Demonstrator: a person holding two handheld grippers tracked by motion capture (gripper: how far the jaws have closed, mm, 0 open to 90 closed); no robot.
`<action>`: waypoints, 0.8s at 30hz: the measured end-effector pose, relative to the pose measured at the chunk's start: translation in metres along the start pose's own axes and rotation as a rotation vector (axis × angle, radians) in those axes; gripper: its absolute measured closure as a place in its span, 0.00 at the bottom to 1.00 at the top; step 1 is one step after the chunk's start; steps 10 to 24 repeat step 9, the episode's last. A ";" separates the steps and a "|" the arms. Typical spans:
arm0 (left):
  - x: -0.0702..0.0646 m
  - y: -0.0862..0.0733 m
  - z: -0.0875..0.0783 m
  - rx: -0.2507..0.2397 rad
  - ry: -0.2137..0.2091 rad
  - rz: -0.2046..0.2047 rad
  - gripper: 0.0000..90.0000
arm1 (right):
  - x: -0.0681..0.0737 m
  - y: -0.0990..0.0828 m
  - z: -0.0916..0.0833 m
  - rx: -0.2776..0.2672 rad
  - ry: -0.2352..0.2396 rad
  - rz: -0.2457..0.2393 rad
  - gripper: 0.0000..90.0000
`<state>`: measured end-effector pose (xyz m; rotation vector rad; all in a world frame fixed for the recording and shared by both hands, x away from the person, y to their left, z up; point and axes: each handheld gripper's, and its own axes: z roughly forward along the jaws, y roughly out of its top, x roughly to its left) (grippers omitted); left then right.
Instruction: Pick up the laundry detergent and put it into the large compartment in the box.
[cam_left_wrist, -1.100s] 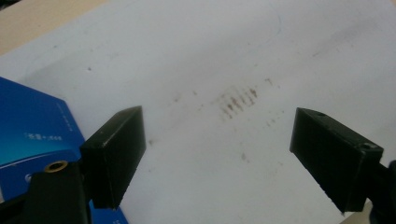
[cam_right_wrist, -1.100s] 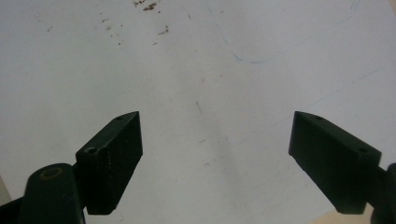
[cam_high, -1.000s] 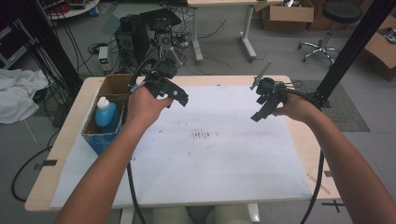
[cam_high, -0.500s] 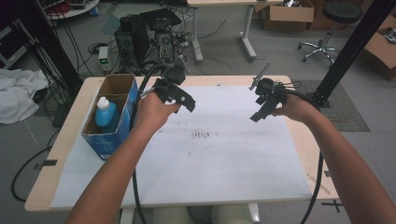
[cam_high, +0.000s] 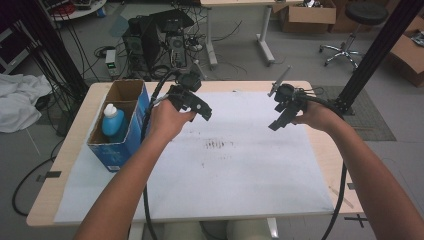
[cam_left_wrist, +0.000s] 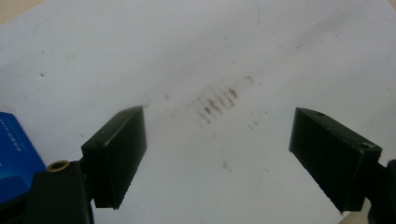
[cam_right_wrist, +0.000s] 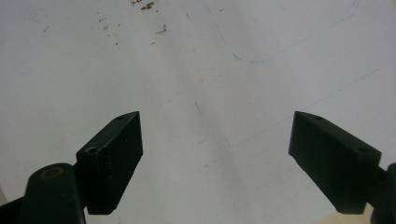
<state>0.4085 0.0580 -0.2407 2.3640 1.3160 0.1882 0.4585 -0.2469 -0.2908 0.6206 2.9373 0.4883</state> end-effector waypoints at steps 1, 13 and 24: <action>0.000 0.000 0.000 0.000 -0.002 0.001 0.22 | 0.000 0.000 0.000 0.001 0.001 0.001 0.19; 0.001 0.000 0.000 -0.002 -0.005 0.000 0.22 | 0.001 -0.001 0.000 -0.004 0.002 -0.002 0.19; 0.001 0.000 0.000 -0.002 -0.005 0.000 0.22 | 0.001 -0.001 0.000 -0.004 0.002 -0.002 0.19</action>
